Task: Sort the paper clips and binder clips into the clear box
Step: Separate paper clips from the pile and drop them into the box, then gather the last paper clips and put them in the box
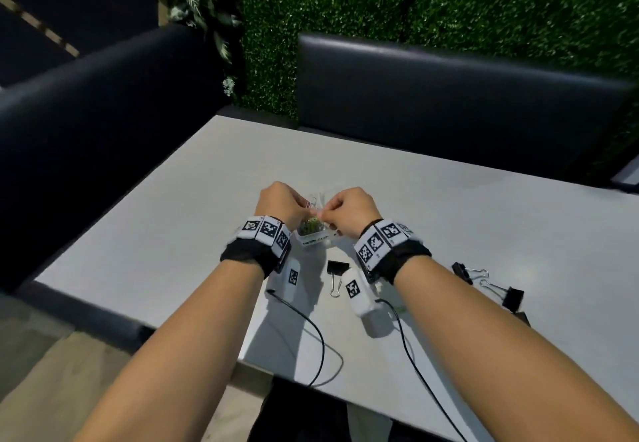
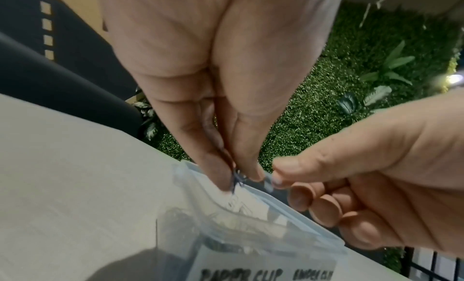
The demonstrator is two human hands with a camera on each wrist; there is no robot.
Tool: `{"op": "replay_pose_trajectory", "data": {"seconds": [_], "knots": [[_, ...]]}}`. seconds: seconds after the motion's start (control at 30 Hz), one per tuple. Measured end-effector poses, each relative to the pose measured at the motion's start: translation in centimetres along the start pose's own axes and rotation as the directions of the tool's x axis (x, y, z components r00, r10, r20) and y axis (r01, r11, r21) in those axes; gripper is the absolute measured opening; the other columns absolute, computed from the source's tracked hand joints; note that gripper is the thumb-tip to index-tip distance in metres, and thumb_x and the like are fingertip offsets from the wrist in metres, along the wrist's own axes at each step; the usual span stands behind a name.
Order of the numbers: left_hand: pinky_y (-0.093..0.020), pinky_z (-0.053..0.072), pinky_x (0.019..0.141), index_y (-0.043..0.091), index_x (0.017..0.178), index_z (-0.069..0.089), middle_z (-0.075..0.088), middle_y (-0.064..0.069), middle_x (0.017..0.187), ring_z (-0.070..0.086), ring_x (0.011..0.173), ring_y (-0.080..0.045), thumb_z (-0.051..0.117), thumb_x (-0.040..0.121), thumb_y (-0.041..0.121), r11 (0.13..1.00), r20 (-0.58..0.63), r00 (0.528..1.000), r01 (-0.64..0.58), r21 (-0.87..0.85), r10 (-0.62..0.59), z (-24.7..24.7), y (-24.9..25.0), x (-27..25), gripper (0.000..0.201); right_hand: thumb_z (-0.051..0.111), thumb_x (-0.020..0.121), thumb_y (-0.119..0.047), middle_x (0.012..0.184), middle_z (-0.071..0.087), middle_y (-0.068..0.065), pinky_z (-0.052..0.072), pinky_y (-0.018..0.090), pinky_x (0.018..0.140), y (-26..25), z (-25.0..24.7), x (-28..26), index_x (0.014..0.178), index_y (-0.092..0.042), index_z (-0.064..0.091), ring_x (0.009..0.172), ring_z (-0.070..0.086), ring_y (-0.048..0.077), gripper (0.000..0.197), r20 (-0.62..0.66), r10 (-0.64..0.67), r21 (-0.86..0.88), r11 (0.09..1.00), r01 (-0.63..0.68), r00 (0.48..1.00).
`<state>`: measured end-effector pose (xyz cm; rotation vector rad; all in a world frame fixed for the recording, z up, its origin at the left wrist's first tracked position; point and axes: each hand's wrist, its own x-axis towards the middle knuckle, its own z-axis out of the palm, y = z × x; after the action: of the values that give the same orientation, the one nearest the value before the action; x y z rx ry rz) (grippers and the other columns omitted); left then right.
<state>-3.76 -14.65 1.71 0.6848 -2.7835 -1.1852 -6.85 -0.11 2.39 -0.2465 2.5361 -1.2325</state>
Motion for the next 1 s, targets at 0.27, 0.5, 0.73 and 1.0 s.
{"op": "replay_pose_trajectory", "data": {"seconds": [0.27, 0.5, 0.73, 1.0], "knots": [[-0.033, 0.054, 0.097, 0.011, 0.121, 0.074, 0.076, -0.009, 0.114, 0.072, 0.106, -0.025, 0.076, 0.089, 0.038, 0.991, -0.061, 0.99, -0.121, 0.063, 0.125, 1.9, 1.8, -1.9, 0.041, 0.064, 0.091, -0.017, 0.076, 0.072, 0.0, 0.055, 0.029, 0.061, 5.5, -7.3, -3.3, 0.079, -0.019, 0.073, 0.067, 0.068, 0.017, 0.015, -0.147, 0.047, -0.061, 0.997, -0.057, 0.988], [-0.03, 0.057, 0.081, 0.025, 0.092, 0.079, 0.077, 0.003, 0.093, 0.071, 0.09, -0.016, 0.078, 0.082, 0.04, 0.906, 0.428, 0.859, -0.384, 0.176, 0.28, 8.5, 5.1, -9.0, 0.019, 0.066, 0.09, -0.019, 0.081, 0.073, -0.001, 0.046, 0.024, 0.061, 14.3, -12.1, -9.8, 0.08, -0.018, 0.074, 0.073, 0.065, 0.014, 0.012, -0.114, 0.217, -0.186, 0.954, -0.236, 0.969], [-0.037, 0.059, 0.076, 0.016, 0.091, 0.077, 0.073, -0.01, 0.092, 0.07, 0.087, -0.031, 0.083, 0.073, 0.041, 0.822, 0.514, 0.83, -0.439, 0.363, 0.216, 13.5, 4.8, -10.8, 0.032, 0.076, 0.081, -0.038, 0.074, 0.071, 0.012, 0.055, 0.038, 0.07, 15.3, -9.1, -11.7, 0.075, -0.002, 0.072, 0.077, 0.069, 0.027, 0.037, -0.044, 0.282, -0.41, 0.87, -0.275, 0.958], [-0.035, 0.048, 0.065, 0.005, 0.086, 0.07, 0.066, -0.013, 0.087, 0.069, 0.089, -0.034, 0.062, 0.087, 0.012, 0.795, 0.559, 0.8, -0.477, 0.374, 0.217, 14.5, 4.2, -11.0, 0.01, 0.074, 0.084, -0.022, 0.065, 0.06, 0.006, 0.052, 0.03, 0.066, 14.9, -7.5, -9.2, 0.063, -0.011, 0.056, 0.069, 0.063, 0.026, 0.03, -0.026, 0.368, -0.394, 0.851, -0.348, 0.929]]}}
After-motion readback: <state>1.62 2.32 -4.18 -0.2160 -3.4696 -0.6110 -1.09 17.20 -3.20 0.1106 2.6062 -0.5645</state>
